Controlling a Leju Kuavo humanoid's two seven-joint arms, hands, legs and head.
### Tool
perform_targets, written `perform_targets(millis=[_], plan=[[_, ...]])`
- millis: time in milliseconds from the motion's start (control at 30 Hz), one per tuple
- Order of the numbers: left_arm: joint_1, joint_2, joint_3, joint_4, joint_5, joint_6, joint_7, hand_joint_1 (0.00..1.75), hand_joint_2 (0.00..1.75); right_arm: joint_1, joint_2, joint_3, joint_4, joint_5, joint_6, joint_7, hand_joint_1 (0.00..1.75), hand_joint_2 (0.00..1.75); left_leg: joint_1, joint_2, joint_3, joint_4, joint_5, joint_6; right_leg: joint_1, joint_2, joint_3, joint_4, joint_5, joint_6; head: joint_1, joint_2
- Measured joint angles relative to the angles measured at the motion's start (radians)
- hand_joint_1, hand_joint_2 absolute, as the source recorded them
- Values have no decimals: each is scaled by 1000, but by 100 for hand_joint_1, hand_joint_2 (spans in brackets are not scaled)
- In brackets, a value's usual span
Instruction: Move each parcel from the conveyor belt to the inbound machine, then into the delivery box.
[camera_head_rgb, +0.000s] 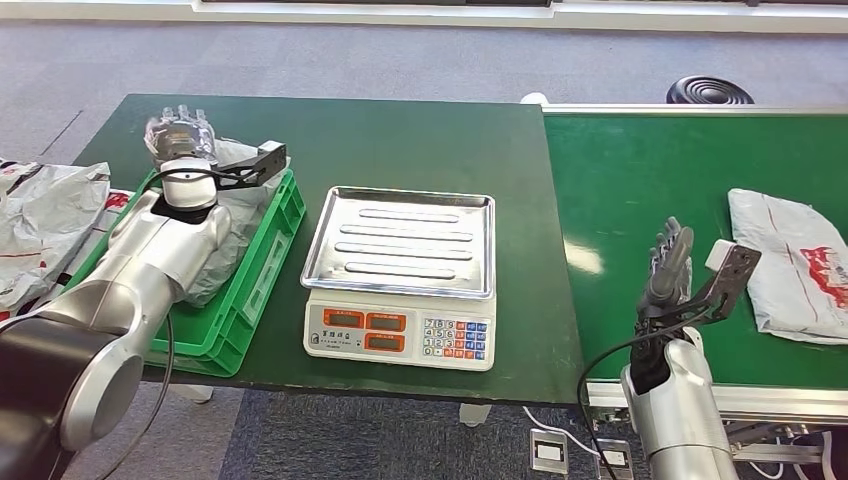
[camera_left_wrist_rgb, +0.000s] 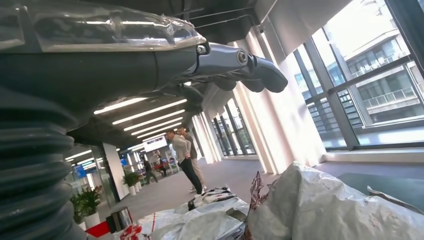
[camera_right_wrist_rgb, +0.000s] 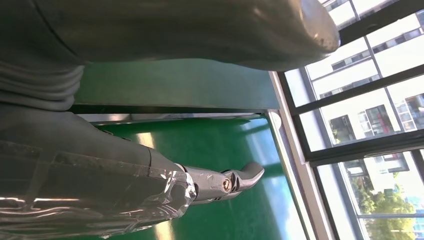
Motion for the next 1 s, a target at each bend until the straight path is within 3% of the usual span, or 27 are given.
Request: perform_targets(millis=[200, 367, 467, 567, 667, 767, 867, 1000], plan=[[2, 1, 12, 0, 0, 29, -3, 0, 175, -4, 0, 0, 0, -1, 0, 1, 0, 0, 0, 0, 0, 0, 0, 0, 0, 0, 0, 0, 0, 0, 0, 0], [3, 2, 28, -5, 1, 137, -34, 0, 175, -5, 0, 0, 0, -2, -10, 2, 0, 0, 0, 0, 0, 0, 0, 0, 0, 0, 0, 0, 0, 0, 0, 0], [5, -1, 68, -19, 42, 275, -158, 0, 175, -6, 0, 0, 2, -2, -9, 2, 0, 0, 0, 0, 0, 0, 0, 0, 0, 0, 0, 0, 0, 0, 0, 0], [9, -18, 147, -44, 199, 346, -387, 0, 175, -13, -1, 0, 8, -4, -7, 2, 0, 0, 0, 0, 0, 0, 0, 0, 0, 0, 0, 0, 0, 0, 0, 0], [18, -48, 252, -75, 448, 278, -625, 0, 175, -30, -9, 1, 22, -12, 1, 1, 0, 0, 0, 0, 0, 0, 0, 0, 0, 0, 0, 0, 0, 0, 0, 0], [39, -84, 356, -106, 714, 114, -795, 0, 175, -53, -21, 10, 49, -24, 11, -8, 0, 0, -1, 0, 0, 0, 0, 0, -1, 0, 0, 0, 0, 0, 0, 0], [74, -116, 413, -128, 895, -23, -891, 0, 175, -77, -25, 28, 81, -26, 10, -21, 0, 0, -1, 0, 0, 0, 0, 0, -1, 0, 0, 0, 0, 0, 0, 0], [104, -142, 442, -143, 979, -84, -934, 0, 175, -96, -25, 46, 106, -24, 4, -26, 0, 0, -1, 0, 0, 0, 0, 0, -1, 0, 0, 0, 0, 0, 0, 0]])
